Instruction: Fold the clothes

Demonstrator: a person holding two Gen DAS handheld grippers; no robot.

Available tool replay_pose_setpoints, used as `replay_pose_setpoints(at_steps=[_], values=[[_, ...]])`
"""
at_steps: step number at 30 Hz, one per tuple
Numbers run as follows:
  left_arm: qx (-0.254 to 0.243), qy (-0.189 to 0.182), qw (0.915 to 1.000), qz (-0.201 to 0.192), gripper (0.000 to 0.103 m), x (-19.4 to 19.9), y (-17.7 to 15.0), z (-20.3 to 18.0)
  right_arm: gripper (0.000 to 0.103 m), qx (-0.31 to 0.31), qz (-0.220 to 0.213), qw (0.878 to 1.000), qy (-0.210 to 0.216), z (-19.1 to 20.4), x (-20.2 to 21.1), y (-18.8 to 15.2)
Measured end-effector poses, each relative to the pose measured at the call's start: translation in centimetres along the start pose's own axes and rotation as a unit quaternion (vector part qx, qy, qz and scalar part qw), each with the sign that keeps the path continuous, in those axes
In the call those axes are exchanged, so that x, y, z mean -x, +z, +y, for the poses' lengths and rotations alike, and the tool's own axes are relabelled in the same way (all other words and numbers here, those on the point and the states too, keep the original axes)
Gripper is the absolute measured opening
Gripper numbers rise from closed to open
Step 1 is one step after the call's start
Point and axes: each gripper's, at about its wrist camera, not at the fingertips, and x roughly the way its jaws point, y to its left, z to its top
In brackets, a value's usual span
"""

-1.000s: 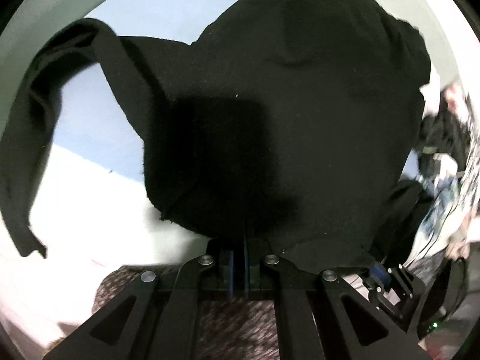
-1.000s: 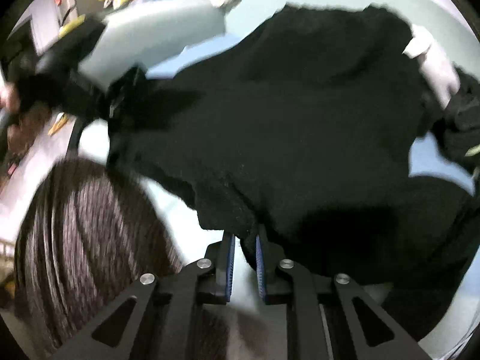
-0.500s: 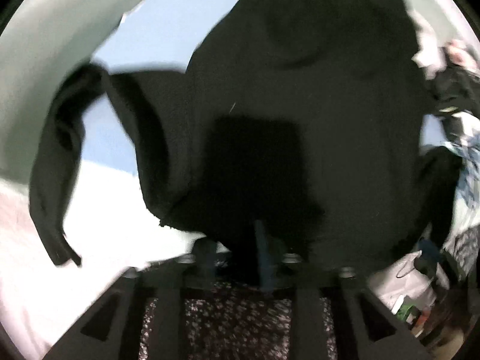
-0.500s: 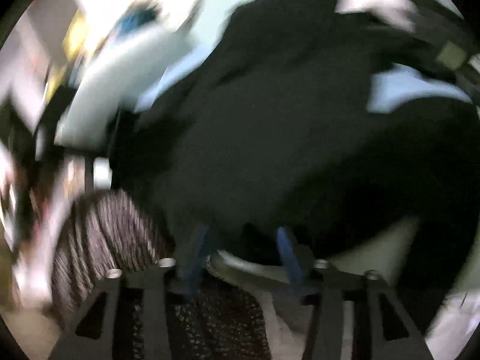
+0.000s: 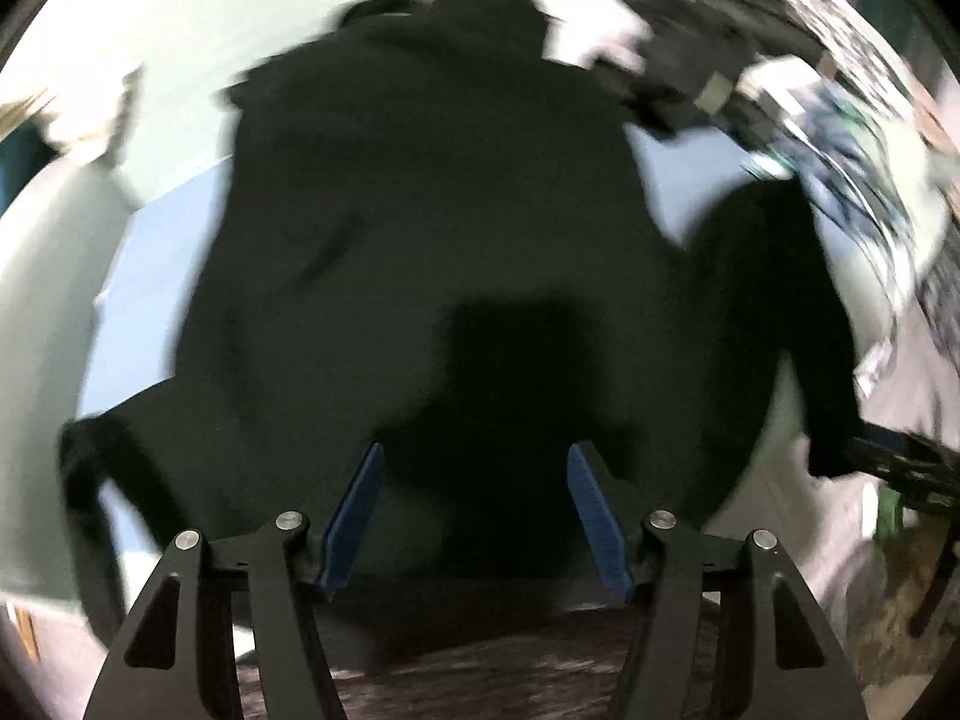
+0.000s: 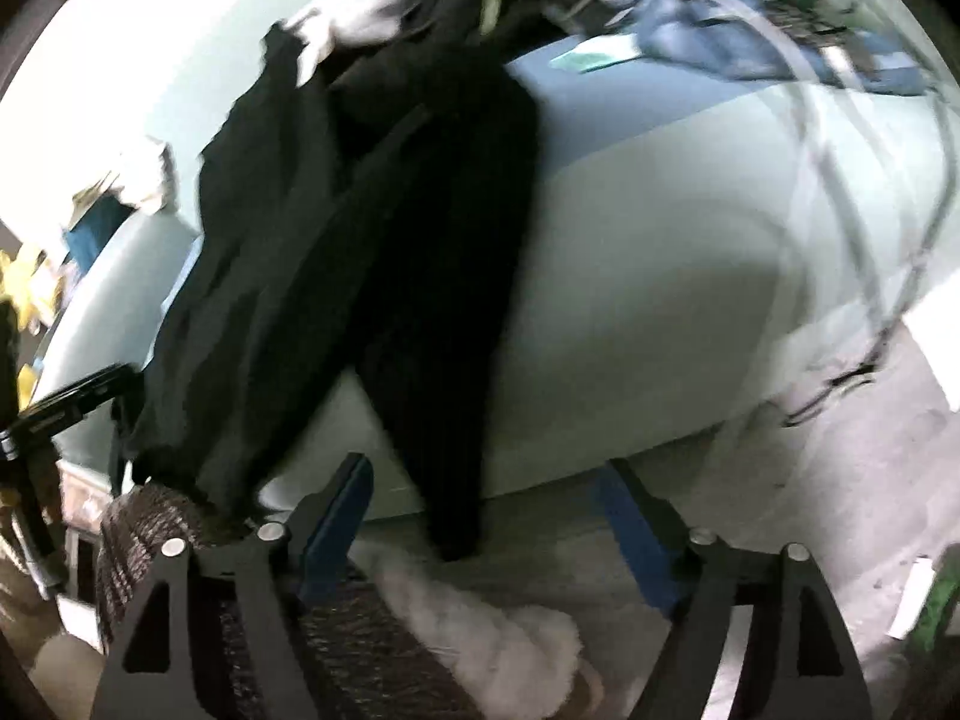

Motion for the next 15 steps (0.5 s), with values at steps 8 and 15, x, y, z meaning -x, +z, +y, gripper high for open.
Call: replay_pose_setpoints(at_steps=[8, 15], values=[[-0.090, -0.027, 0.9951, -0.033, 0.065, -2.2, 2.1, -5.9, 0.010, 0.020, -0.096, 0.993, -0.058, 0.3, 5.2, 2.5], [-0.082, 0.006, 0.9962, -0.028, 0.065, -8.1, 4.1, -8.6, 0.010, 0.065, -0.264, 0.952, -0.145, -0.7, 20.1, 8.5]])
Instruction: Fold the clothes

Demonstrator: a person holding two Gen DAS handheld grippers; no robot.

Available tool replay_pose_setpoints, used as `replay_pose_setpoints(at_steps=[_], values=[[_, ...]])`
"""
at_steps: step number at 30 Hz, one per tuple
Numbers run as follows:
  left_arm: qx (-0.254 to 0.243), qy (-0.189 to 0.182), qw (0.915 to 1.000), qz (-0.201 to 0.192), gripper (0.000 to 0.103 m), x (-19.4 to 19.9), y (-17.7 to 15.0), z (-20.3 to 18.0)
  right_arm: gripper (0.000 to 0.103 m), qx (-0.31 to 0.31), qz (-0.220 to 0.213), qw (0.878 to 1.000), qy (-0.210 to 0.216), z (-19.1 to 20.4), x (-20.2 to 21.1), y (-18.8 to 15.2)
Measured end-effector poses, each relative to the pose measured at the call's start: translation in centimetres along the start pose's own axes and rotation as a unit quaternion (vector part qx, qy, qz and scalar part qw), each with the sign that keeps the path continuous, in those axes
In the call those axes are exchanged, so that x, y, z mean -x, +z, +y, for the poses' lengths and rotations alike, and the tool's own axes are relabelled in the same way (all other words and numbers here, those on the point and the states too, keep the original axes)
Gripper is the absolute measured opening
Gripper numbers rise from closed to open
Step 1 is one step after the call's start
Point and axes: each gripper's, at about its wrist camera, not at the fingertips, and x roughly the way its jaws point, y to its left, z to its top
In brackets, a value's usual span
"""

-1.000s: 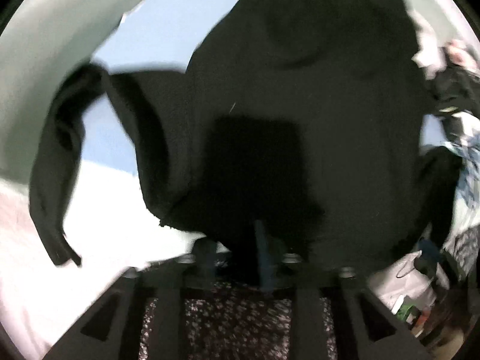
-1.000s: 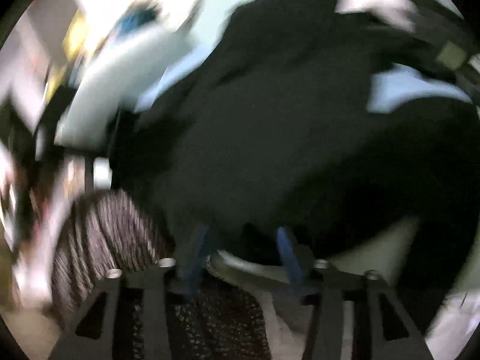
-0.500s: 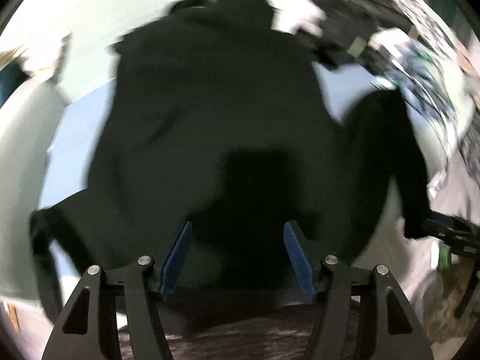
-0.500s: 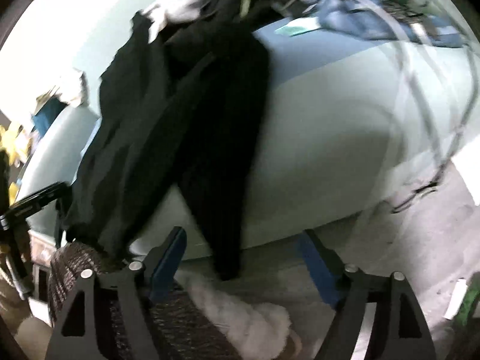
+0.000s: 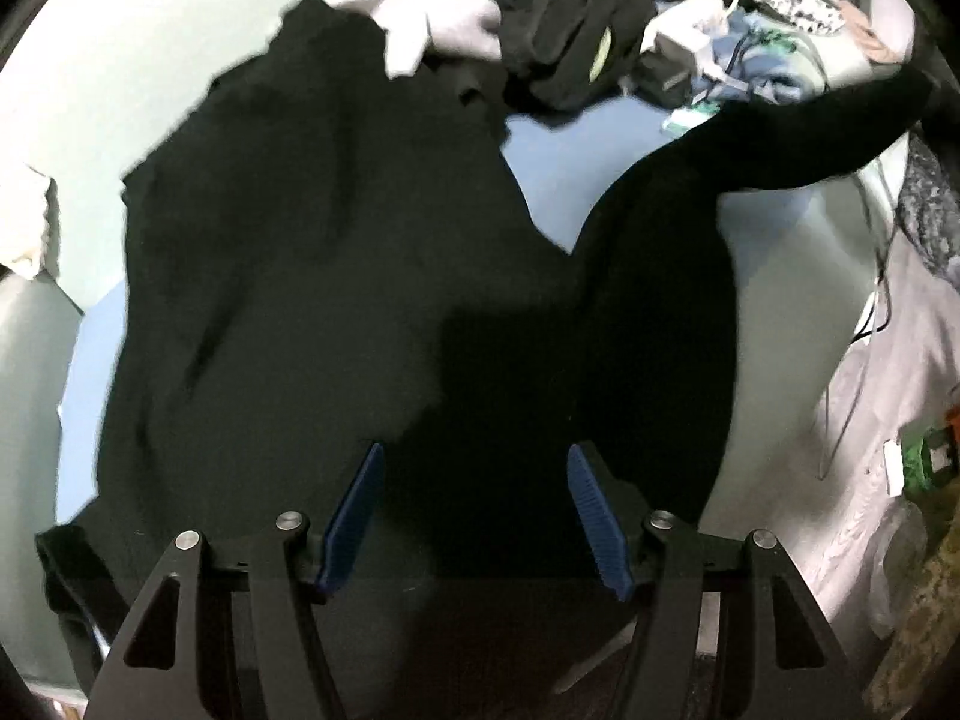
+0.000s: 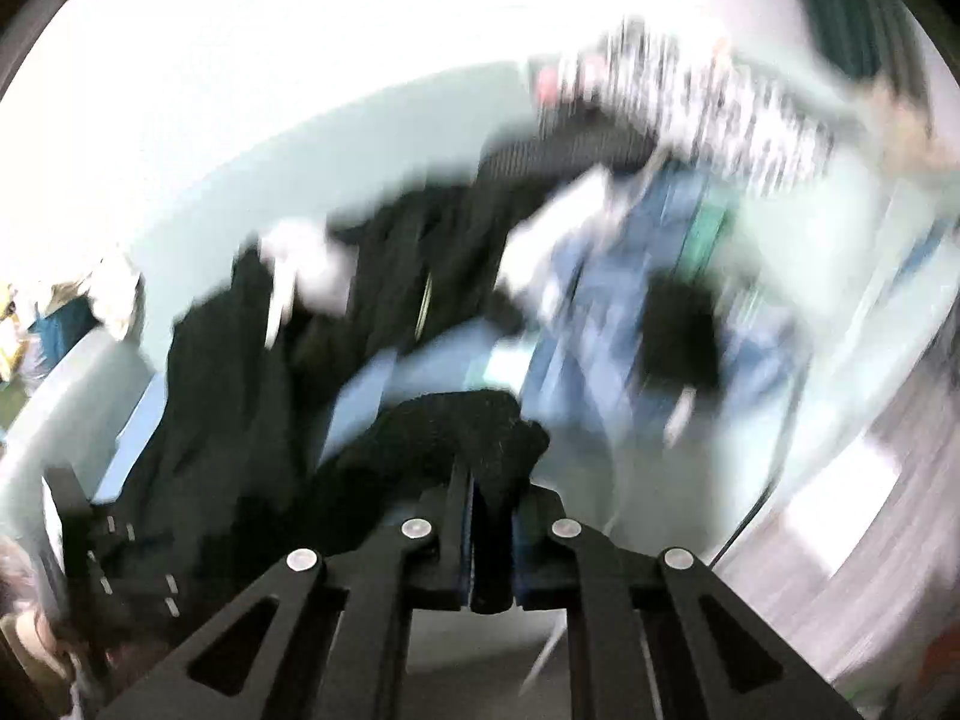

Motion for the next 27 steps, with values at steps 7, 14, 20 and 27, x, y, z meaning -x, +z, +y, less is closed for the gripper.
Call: replay_pose_setpoints(at_steps=[7, 14, 20, 27], values=[[-0.037, -0.033, 0.9982, 0.033, 0.065, -2.5, -0.7, -3.7, 0.010, 0.040, -0.091, 0.995, -0.007, 3.4, 3.0, 7.8], [0.090, -0.137, 0.9864, 0.005, 0.064, -0.2, -0.9, 2.6, 0.010, 0.118, -0.045, 0.989, 0.076, 11.5, 0.3, 7.9], [0.240, -0.109, 0.9640, -0.031, 0.064, 2.7, -3.1, 12.0, 0.011, 0.187, 0.035, 0.957, 0.221, 24.0, -6.1, 4.6], [0.360, -0.042, 0.9320, -0.010, 0.064, 3.9, -7.9, 20.5, 0.071, 0.219, 0.067, 0.926, 0.302, 30.6, -9.0, 1.1]])
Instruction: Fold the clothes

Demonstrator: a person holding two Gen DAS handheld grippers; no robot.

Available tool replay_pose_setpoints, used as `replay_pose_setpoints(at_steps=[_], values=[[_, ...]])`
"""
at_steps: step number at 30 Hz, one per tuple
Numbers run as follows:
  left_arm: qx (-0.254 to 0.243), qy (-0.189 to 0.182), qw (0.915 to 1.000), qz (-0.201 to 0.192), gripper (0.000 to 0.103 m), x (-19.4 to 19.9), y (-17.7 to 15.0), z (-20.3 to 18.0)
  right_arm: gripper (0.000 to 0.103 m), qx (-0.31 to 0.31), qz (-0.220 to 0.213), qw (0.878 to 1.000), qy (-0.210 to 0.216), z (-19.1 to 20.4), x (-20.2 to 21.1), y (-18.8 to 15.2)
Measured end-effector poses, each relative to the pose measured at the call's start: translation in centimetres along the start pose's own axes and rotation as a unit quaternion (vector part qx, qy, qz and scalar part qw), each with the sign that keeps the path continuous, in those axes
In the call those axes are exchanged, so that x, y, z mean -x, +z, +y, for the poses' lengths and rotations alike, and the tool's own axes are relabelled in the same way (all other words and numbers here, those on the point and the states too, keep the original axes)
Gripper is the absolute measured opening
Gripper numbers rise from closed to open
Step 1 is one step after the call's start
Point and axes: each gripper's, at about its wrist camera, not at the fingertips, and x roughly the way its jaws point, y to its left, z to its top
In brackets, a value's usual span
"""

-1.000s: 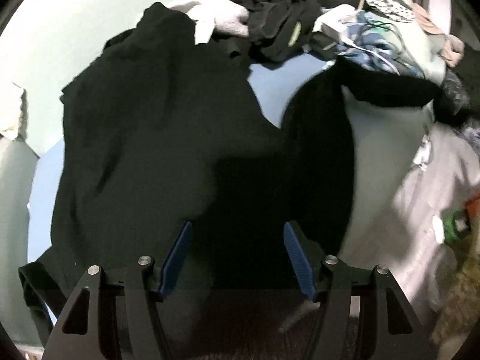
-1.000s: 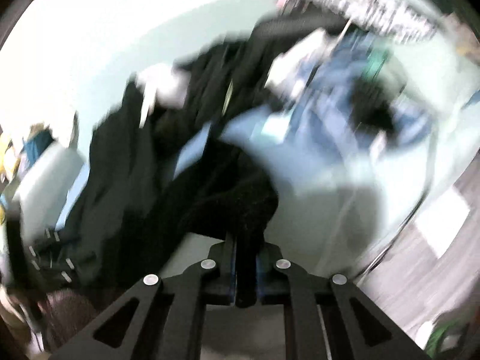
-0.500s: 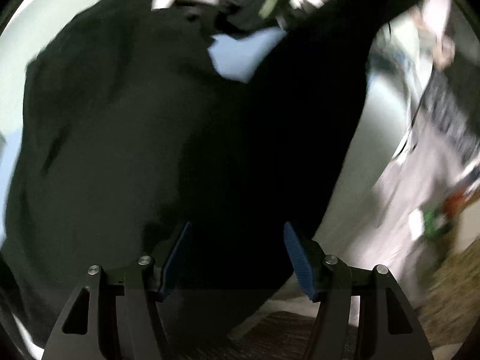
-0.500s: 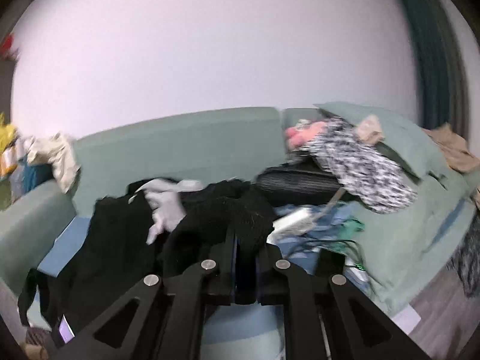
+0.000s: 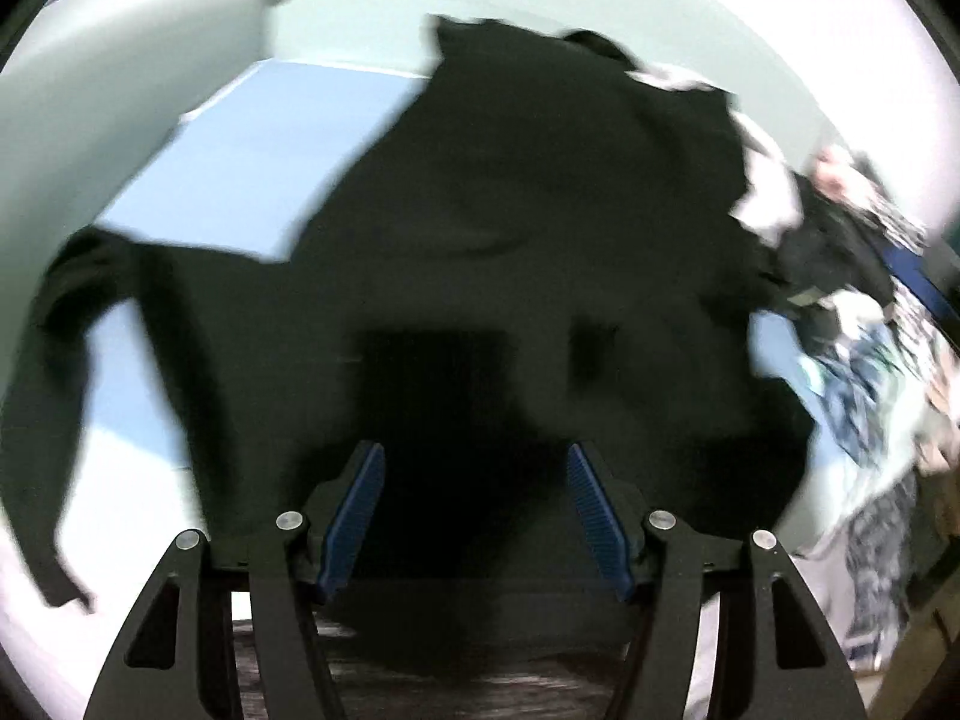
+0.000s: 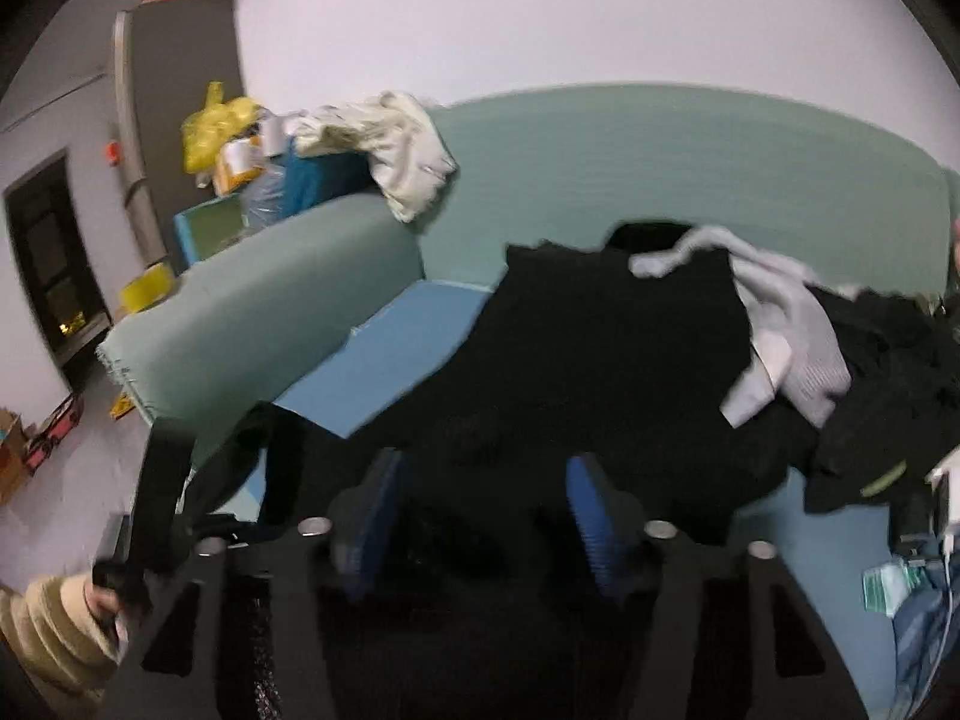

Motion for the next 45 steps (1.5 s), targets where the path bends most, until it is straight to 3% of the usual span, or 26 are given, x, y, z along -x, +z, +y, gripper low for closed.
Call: replay_pose_setpoints(at_steps=[5, 9, 13, 15, 18, 20, 23, 24, 30, 35, 40, 45], values=[[0.011, -0.002, 0.9997, 0.019, 0.064, -1.0, 1.1, 0.8, 0.076, -0.022, 0.014, 0.995, -0.091, -4.7, 2.6, -3.6], [-0.028, -0.018, 0.9988, 0.035, 0.064, -3.3, 1.8, -2.5, 0.076, -0.073, 0.078, 0.979, -0.177, -10.6, 3.3, -9.0], [-0.055, -0.019, 0.9966, 0.058, 0.064, -6.6, 3.1, -5.5, 0.076, -0.109, 0.140, 0.965, -0.195, -13.8, 3.3, -14.2], [-0.042, -0.019, 0.9969, 0.064, 0.053, -8.6, 3.8, -5.9, 0.076, -0.106, 0.163, 0.959, -0.205, -14.2, 2.8, -15.9], [-0.030, -0.027, 0.9943, 0.099, 0.044, -11.2, 3.8, -6.2, 0.076, -0.113, 0.172, 0.961, -0.187, -14.3, 2.0, -17.2], [-0.049, -0.002, 0.9945, 0.093, 0.040, -11.6, 3.1, -7.0, 0.075, -0.122, 0.168, 0.963, -0.170, -14.4, 1.4, -17.5], [-0.063, 0.008, 0.9954, 0.071, 0.008, -11.2, 2.2, -7.8, 0.074, -0.128, 0.164, 0.965, -0.159, -14.8, 0.0, -17.5], [-0.052, 0.003, 0.9967, 0.063, 0.005, -10.9, 2.0, -7.6, 0.074, -0.131, 0.160, 0.965, -0.158, -15.0, -0.3, -17.3], [0.019, -0.052, 0.9984, -0.011, 0.004, -6.0, 5.0, -4.0, 0.074, -0.160, 0.152, 0.965, -0.143, -16.2, -1.3, -16.9], [0.096, -0.046, 0.9877, -0.115, 0.004, 1.1, 9.2, 2.2, 0.074, -0.159, 0.146, 0.969, -0.116, -14.7, -1.4, -17.0], [0.129, 0.024, 0.9810, -0.143, 0.004, 3.8, 10.1, 8.2, 0.074, -0.127, 0.154, 0.977, -0.081, -11.4, -3.0, -16.4], [0.157, 0.081, 0.9787, -0.105, 0.004, 2.9, 7.7, 12.4, 0.074, -0.069, 0.166, 0.982, -0.057, -7.6, -4.9, -15.8]])
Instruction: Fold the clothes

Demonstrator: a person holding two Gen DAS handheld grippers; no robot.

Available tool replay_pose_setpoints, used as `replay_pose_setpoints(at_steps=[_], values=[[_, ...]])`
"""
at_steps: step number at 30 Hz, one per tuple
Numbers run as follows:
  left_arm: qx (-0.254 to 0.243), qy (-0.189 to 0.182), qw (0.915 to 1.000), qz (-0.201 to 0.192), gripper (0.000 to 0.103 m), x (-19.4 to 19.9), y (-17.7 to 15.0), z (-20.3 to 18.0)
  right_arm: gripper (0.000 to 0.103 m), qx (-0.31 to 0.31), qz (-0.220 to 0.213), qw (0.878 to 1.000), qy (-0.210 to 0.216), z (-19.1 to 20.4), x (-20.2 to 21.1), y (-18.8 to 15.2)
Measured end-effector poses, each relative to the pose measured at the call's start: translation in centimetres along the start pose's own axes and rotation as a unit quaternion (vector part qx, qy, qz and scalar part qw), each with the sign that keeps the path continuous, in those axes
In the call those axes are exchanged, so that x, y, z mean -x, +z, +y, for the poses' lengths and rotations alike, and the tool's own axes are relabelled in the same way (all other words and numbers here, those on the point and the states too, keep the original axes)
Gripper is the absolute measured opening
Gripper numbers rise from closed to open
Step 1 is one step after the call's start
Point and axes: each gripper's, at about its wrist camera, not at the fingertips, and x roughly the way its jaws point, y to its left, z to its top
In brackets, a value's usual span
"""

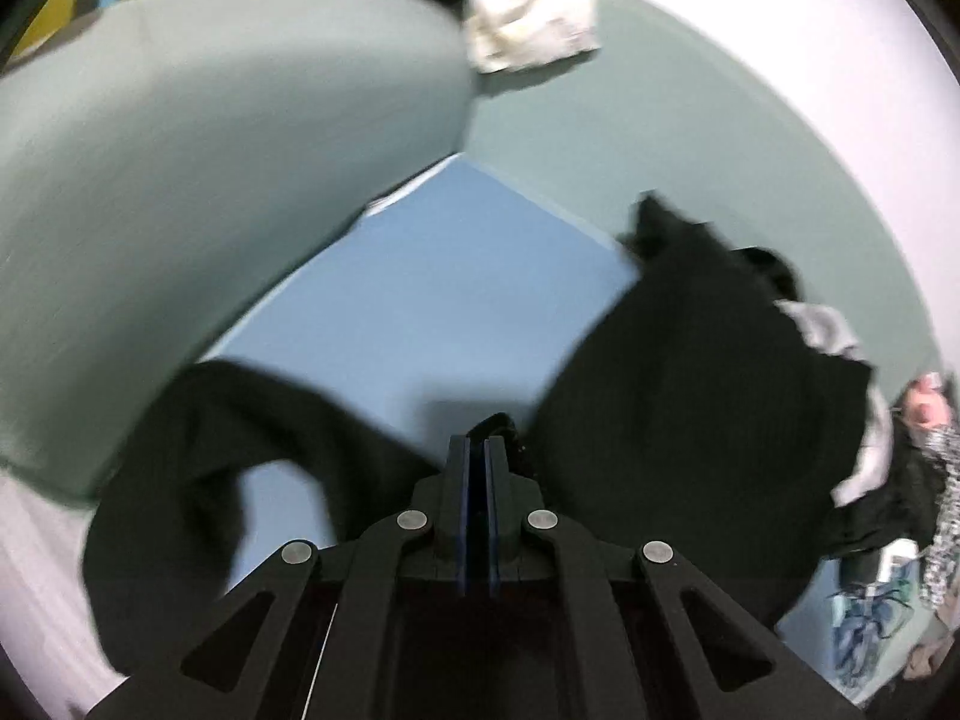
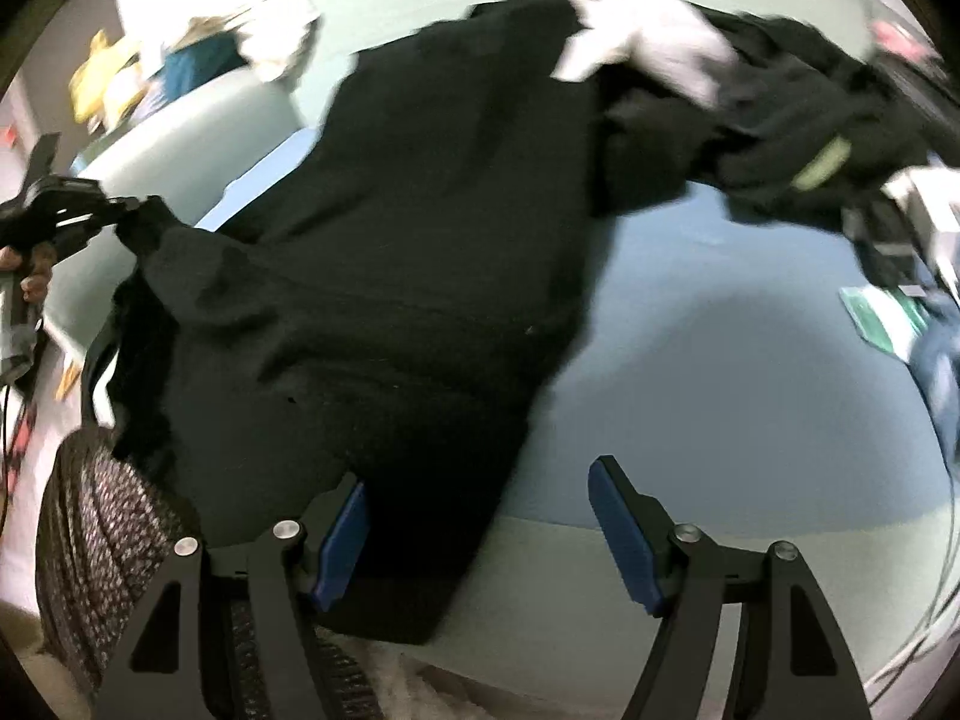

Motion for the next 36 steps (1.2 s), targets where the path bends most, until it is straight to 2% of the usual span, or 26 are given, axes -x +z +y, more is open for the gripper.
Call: replay_pose_setpoints(at_steps=[3, 5, 6, 7, 8, 10, 11, 12, 15, 17, 20, 22, 23, 24, 25, 28, 31, 33, 36], values=[[0.017, 0.031, 0.9990, 0.028, 0.004, -1.8, -0.8, 2.1, 0.073, 0.031, 0.000, 1.000, 0.000, 1.8, -0.3, -0.1], [0.024, 0.042, 0.9978, 0.045, 0.004, -2.6, -1.2, 3.0, 0.066, 0.047, -0.008, 0.999, -0.008, 2.7, -0.3, -0.2], [0.024, 0.049, 0.9971, 0.052, 0.004, -2.9, -1.4, 3.2, 0.055, 0.049, -0.009, 0.999, -0.012, 2.8, -0.3, -0.3], [0.023, 0.056, 0.9964, 0.058, 0.004, -3.1, -1.6, 3.3, 0.031, 0.050, -0.009, 0.999, -0.016, 2.8, -0.4, -0.3], [0.021, 0.066, 0.9957, 0.061, 0.007, -3.1, -1.6, 3.3, 0.023, 0.051, -0.009, 0.998, -0.020, 2.8, -0.6, -0.3], [0.019, 0.082, 0.9945, 0.063, 0.022, -3.0, -1.6, 3.1, 0.007, 0.047, -0.011, 0.998, -0.027, 2.6, -0.6, -0.4], [0.017, 0.084, 0.9945, 0.060, 0.045, -2.6, -1.5, 2.8, 0.005, 0.034, -0.017, 0.999, -0.030, 2.0, -0.1, -0.5], [0.014, 0.076, 0.9956, 0.053, 0.061, -2.0, -1.6, 2.4, 0.005, 0.020, -0.024, 0.999, -0.032, 1.3, 0.4, -0.5], [-0.022, 0.032, 0.9987, 0.034, 0.062, -0.4, -1.8, 0.4, 0.004, -0.022, -0.036, 0.998, -0.050, -1.0, 1.9, -1.1], [-0.066, 0.002, 0.9973, 0.031, 0.062, 0.4, -2.4, -1.7, 0.004, -0.065, -0.027, 0.996, -0.053, -3.0, 1.9, -2.3], [-0.131, -0.034, 0.9892, 0.055, 0.062, 0.1, -3.9, -4.9, 0.005, -0.120, 0.014, 0.992, -0.025, -4.5, 0.5, -5.1], [-0.171, -0.026, 0.9820, 0.077, 0.062, -1.0, -5.0, -6.5, 0.008, -0.108, 0.024, 0.994, -0.020, -4.0, 0.5, -6.1], [-0.187, -0.013, 0.9787, 0.085, 0.062, -1.7, -5.6, -7.0, 0.014, -0.098, 0.025, 0.995, -0.017, -3.7, 0.9, -6.2], [-0.201, -0.001, 0.9752, 0.094, 0.062, -2.3, -6.1, -7.4, 0.036, -0.089, 0.026, 0.996, -0.013, -3.5, 1.3, -6.4], [-0.205, 0.003, 0.9738, 0.100, 0.062, -2.7, -6.4, -7.5, 0.051, -0.090, 0.023, 0.996, -0.012, -3.7, 1.7, -6.4], [-0.199, -0.008, 0.9725, 0.120, 0.062, -3.3, -7.1, -7.1, 0.056, -0.101, -0.001, 0.995, -0.019, -5.2, 3.6, -5.5], [-0.196, -0.036, 0.9697, 0.141, 0.062, -3.5, -8.0, -6.9, 0.056, -0.118, -0.027, 0.992, -0.029, -6.6, 4.4, -3.3], [-0.215, -0.044, 0.9640, 0.150, 0.062, -3.5, -9.1, -7.6, 0.057, -0.116, -0.031, 0.992, -0.033, -6.7, 3.7, -1.4], [-0.253, -0.046, 0.9525, 0.162, 0.062, -3.6, -11.9, -9.2, 0.060, -0.103, -0.021, 0.994, -0.006, -5.2, 0.2, 1.7]])
